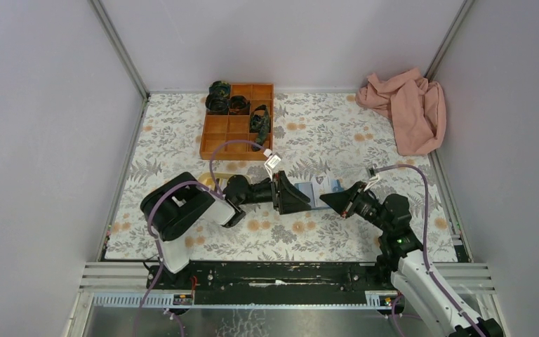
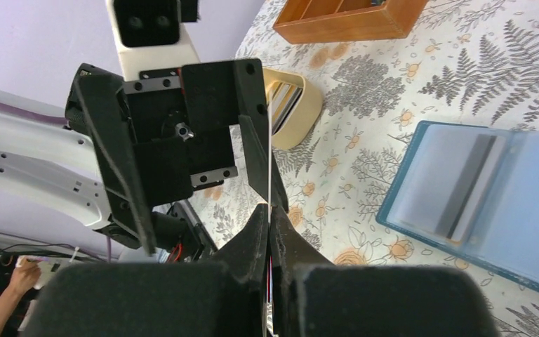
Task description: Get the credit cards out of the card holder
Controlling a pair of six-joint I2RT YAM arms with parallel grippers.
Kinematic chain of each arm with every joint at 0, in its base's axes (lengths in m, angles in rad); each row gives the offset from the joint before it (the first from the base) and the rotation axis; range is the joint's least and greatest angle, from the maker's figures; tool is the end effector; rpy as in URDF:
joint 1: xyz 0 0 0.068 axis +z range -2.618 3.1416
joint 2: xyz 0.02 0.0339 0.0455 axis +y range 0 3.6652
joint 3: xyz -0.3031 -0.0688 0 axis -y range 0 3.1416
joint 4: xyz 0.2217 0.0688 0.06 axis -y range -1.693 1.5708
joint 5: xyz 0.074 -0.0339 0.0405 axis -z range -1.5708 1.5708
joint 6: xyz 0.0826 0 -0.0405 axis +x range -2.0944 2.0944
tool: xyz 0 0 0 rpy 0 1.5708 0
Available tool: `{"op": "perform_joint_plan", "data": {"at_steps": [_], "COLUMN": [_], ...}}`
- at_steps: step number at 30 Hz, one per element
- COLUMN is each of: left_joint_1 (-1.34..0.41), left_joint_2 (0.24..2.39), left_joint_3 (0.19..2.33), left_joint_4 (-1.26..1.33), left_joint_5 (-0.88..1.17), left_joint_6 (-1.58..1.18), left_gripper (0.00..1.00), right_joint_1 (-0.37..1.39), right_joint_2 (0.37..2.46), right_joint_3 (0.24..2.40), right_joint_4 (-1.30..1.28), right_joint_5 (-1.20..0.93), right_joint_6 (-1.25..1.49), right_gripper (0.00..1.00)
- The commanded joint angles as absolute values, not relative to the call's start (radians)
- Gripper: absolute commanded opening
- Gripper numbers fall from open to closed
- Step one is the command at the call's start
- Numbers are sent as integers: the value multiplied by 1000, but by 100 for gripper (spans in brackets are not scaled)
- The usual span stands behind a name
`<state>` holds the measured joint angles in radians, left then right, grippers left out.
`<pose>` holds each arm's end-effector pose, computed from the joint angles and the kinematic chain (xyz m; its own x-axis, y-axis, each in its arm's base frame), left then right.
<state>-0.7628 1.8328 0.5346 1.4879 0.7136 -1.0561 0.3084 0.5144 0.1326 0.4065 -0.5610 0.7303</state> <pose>0.2156 -0.2809 0.2346 -0.7921 -0.1532 -0.5909 0.6046 -0.0630 -0.7941 0.1087 0.0808 0.2393 -0.4920 0.4361 -0.7535 -0.5847 0.4758 0.6571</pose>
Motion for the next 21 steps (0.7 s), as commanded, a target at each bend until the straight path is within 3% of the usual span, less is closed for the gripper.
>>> {"op": "perform_joint_plan", "data": {"at_steps": [1, 3, 8, 11, 15, 17, 21], "left_joint_1": [-767, -776, -783, -800, -917, -971, -978], "left_joint_2": [1791, 1771, 1739, 1669, 1475, 1412, 1284], "left_joint_3": [519, 502, 522, 563, 698, 722, 618], "left_joint_4": [1606, 1607, 1565, 1339, 615, 533, 669], "left_joint_5": [741, 721, 714, 671, 171, -45, -99], "left_joint_6": [-1043, -1017, -1092, -966, -524, -479, -425], "left_gripper": [92, 100, 100, 100, 100, 100, 100], "right_joint_1": [312, 316, 334, 337, 335, 336, 337], "right_joint_2": [528, 526, 528, 526, 540, 547, 542], "right_joint_3": [130, 129, 220, 351, 471, 495, 497], "right_joint_4": [517, 516, 364, 169, 9, -21, -31], "right_joint_5": [-608, -595, -545, -475, -385, -370, -361], "right_joint_6": [778, 777, 685, 554, 428, 408, 395], "right_gripper": [0, 0, 0, 0, 0, 0, 0]}}
